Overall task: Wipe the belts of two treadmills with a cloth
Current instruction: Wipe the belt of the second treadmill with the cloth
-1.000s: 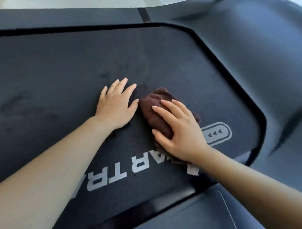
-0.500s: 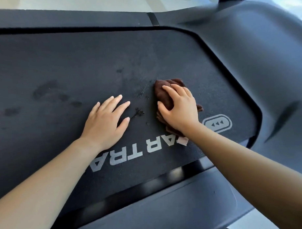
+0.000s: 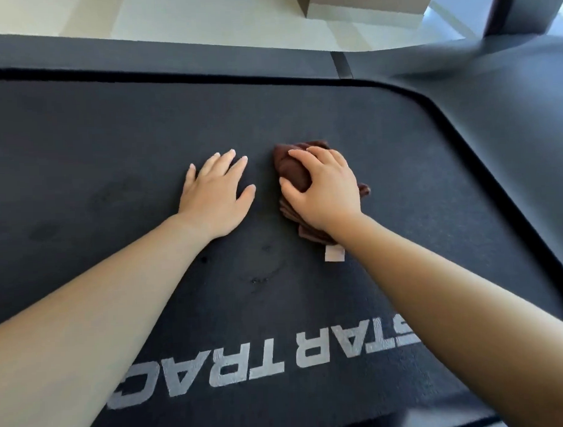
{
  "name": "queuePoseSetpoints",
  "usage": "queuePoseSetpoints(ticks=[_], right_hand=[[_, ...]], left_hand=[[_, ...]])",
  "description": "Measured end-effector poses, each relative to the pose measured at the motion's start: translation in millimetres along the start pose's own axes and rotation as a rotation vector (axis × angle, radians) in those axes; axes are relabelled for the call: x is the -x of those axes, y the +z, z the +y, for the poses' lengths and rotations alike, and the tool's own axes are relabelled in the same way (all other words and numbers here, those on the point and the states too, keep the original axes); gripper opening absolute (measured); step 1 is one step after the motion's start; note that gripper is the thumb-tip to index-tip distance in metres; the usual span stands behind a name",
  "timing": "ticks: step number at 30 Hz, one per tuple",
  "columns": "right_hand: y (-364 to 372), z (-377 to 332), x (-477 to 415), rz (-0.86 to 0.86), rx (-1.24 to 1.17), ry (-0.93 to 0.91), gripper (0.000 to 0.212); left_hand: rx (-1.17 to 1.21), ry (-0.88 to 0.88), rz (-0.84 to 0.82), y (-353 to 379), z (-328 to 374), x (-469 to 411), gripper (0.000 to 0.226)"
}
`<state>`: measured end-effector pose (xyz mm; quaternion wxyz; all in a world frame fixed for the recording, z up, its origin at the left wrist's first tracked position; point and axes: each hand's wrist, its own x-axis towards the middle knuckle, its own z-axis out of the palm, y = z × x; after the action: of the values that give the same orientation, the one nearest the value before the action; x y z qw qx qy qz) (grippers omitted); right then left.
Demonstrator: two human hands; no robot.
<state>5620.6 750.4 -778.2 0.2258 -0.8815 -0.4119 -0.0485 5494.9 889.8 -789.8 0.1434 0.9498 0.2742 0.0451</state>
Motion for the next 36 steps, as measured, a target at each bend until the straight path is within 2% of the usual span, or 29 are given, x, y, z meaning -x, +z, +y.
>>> queuePoseSetpoints(ticks=[4,10,17,22,28,32,36], right_hand=[[16,28,-78,0.014,-0.004,0.043,0.053],[26,61,-175,-0.006,-0.001,0.081,0.05],[27,73,-206,-0.016,0.028,0.058,0.047],[16,69,-160,-0.078,0.04,-0.042,0.049],[3,26,-43,-0.052,0.016,-0.079,0.05],[-10,-17,50,-0.045,-0.01,-0.082,0.049],[-14,-61,134,-0.024,-0.038,-0.093,0.047]], left_hand=[[-0.025,-0.008,0.114,5,0,-7,0.056],[-0.027,-0.027,0.133,5,2,-7,0.055],[-0.023,-0.034,0.134,4,2,-10,0.058],[-0.004,-0.052,0.148,4,5,-8,0.055],[-0.013,-0.034,0.1,3,6,-3,0.054],[-0.038,0.076,0.032,-3,-22,37,0.055],[-0.002,0.122,0.071,-12,-57,84,0.052]])
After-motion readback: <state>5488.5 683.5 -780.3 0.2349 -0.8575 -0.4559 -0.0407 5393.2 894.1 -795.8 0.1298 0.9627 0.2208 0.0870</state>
